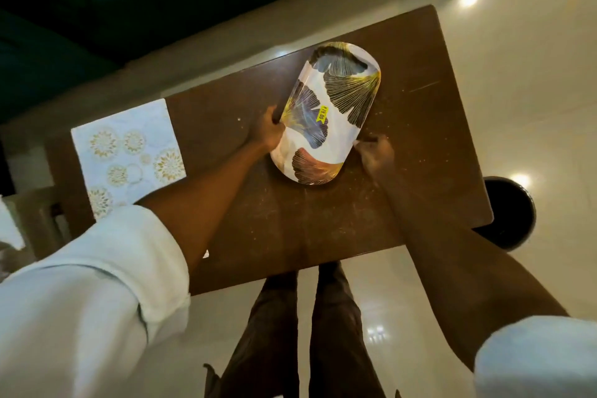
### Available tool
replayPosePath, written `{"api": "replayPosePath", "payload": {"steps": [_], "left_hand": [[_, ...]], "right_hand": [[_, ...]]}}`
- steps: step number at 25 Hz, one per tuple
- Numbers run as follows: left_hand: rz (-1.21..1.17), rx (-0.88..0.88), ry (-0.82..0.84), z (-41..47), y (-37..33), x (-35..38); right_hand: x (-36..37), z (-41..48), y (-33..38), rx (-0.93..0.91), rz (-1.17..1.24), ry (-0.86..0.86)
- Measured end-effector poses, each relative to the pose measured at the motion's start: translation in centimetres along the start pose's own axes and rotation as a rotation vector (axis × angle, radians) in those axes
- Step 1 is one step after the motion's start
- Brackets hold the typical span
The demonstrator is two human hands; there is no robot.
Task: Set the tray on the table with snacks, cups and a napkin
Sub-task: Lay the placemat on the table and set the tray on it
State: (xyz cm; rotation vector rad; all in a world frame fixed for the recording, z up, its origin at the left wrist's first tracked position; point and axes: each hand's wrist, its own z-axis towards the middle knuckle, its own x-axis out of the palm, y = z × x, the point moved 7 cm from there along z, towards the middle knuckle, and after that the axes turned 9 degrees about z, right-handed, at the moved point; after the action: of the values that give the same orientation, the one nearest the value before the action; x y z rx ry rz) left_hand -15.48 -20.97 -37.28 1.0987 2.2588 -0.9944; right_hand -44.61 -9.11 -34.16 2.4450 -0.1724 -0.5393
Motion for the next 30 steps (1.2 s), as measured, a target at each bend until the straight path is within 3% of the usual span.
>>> {"api": "replayPosePath", "payload": {"steps": [4,9,13,17,23,28,30], "left_hand": [[0.045,0.067,-0.051,0.6,-4.9,-1.4],[-0.042,0.031,-0.137,-0.9,-5.6,-0.3],[-0.359,-0.06,0.03,-3.5,-7.8,5.4],[-0.497,-0.069,0.12,-6.6,-13.0,11.5],[-0.471,-0.091,0.083,-5.6,-14.9,14.7],[-0.444,-0.059,0.058,-5.8,-15.4,14.8],[-0.359,-0.113,0.042,-5.6,-14.1,15.5]], "right_hand": [[0.9,3.4,-0.2,-0.016,0.093,-0.063],[-0.6,4.0,1.0,-0.095,0.002,-0.15],[-7.5,5.9,2.3,-0.196,-0.131,-0.2],[-15.1,9.7,3.1,-0.255,-0.292,-0.239],[-18.0,12.5,4.5,-0.366,-0.337,-0.257],[-18.1,13.1,4.4,-0.329,-0.285,-0.292],[-18.8,11.5,2.7,-0.232,-0.204,-0.391]]}}
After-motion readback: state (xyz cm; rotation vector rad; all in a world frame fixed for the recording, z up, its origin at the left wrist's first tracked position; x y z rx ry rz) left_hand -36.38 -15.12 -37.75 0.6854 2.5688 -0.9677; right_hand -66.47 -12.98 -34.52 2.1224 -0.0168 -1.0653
